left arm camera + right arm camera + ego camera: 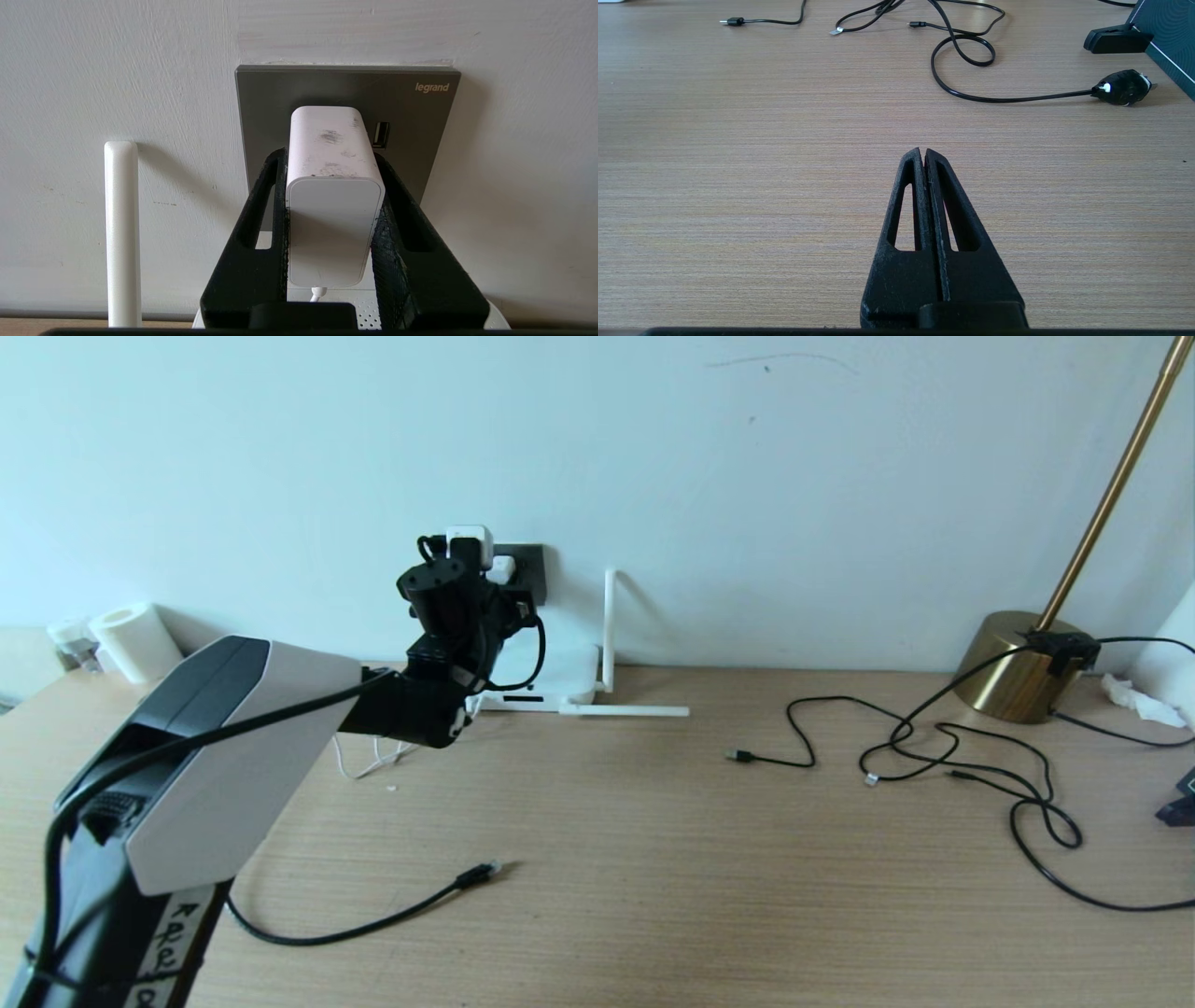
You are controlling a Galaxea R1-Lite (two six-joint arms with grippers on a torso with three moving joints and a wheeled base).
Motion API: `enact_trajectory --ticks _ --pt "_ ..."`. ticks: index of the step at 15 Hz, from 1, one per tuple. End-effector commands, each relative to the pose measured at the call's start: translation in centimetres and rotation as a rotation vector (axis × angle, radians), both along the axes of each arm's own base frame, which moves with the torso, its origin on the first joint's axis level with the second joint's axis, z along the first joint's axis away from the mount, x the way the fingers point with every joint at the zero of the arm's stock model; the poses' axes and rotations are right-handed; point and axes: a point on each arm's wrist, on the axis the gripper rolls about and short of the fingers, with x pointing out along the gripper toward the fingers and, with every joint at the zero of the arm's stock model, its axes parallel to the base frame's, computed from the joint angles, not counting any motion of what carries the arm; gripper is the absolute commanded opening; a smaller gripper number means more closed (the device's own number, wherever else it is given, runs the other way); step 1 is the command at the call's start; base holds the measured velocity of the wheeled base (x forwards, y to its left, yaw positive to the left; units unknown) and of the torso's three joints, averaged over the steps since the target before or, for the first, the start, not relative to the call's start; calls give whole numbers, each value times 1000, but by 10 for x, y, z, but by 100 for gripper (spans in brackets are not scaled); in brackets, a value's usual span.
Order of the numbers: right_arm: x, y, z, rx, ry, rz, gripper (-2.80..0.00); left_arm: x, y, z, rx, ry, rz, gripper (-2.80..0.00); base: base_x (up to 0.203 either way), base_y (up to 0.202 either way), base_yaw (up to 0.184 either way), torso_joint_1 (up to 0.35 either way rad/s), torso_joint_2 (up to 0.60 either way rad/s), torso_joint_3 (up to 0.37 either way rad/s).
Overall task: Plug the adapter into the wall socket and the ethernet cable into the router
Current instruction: Plug plug into socket
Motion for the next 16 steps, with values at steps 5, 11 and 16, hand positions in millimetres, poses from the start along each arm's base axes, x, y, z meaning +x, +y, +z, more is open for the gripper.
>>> enact_trajectory --ticks 5,11,16 --pt "0 0 0 0 0 1 -280 0 -4 1 -24 -9 -8 -280 0 0 0 0 0 0" --pt "0 0 0 1 -1 0 -280 1 -5 2 -41 -14 -9 -280 0 0 0 0 0 0" --pt "0 0 0 2 -2 0 -280 1 -6 1 -26 -1 -20 -280 0 0 0 0 0 0"
